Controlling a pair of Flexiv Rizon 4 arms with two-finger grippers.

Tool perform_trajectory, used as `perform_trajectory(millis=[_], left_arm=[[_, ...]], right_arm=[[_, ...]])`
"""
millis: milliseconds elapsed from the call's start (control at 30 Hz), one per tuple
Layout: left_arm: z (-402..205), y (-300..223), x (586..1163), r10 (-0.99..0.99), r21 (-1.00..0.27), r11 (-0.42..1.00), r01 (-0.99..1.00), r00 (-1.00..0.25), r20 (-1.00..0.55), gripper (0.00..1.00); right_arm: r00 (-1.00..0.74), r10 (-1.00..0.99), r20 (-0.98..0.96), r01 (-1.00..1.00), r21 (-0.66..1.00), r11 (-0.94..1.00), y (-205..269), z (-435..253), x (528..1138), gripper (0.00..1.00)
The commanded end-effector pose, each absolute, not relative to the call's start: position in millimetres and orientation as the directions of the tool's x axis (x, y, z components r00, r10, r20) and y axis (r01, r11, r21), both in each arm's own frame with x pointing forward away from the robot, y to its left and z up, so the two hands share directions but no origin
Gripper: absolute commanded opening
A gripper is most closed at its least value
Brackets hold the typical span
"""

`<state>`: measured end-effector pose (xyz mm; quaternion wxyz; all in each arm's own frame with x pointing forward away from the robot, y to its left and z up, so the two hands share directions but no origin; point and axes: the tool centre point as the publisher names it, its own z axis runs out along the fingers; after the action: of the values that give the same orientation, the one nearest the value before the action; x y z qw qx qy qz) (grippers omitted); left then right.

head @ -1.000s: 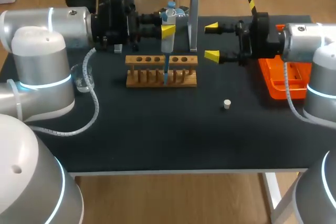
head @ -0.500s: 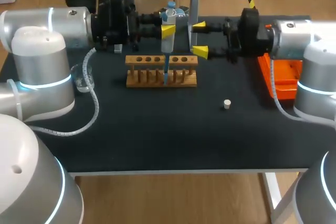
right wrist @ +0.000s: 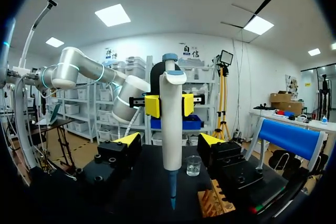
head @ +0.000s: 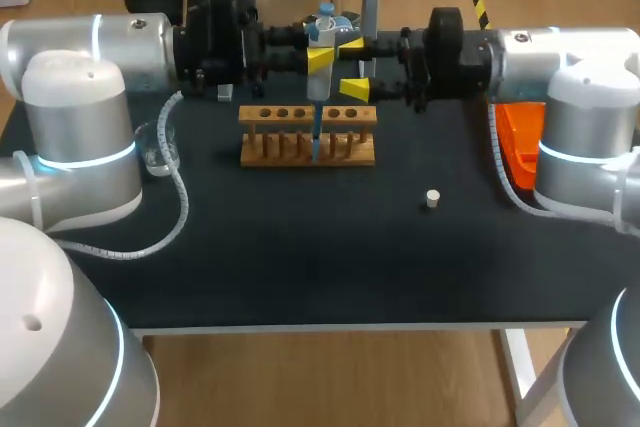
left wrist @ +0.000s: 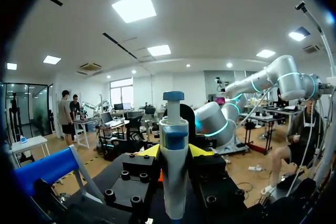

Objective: Invert the test tube, pick up the pipette, mount the tip to pipette, aspirate from beaker and dispense into the tube, eject the tip, return the pipette, and cap with the stopper.

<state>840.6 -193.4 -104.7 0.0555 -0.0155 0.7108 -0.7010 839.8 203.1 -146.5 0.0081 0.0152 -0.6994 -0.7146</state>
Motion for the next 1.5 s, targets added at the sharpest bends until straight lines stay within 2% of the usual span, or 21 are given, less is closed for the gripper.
perform_trajectory(millis=[33, 500, 600, 767, 1500], left_arm=[[-105, -194, 841, -0.1, -0.998, 0.015, 0.057, -0.993, -0.058, 0.0], [-105, -194, 841, -0.1, -0.998, 0.015, 0.057, -0.993, -0.058, 0.0], [-105, -194, 841, -0.1, -0.998, 0.015, 0.057, -0.993, -0.058, 0.0], [-105, -194, 841, -0.1, -0.998, 0.015, 0.057, -0.993, -0.058, 0.0], [-105, -194, 841, -0.1, -0.998, 0.015, 0.057, -0.993, -0.058, 0.0]], right_arm=[[-0.999, -0.038, -0.011, -0.01, 1.0, -0.024, 211, -147, 844, 0.71], [-0.998, -0.059, -0.014, -0.012, 0.999, -0.031, 225, -145, 837, 0.69], [-0.998, -0.058, -0.011, -0.01, 0.999, -0.032, 227, -145, 838, 0.66], [-0.999, -0.053, -0.009, -0.007, 0.999, -0.041, 233, -143, 839, 0.56], [-0.998, -0.065, -0.024, -0.022, 0.999, -0.031, 242, -143, 839, 0.49]])
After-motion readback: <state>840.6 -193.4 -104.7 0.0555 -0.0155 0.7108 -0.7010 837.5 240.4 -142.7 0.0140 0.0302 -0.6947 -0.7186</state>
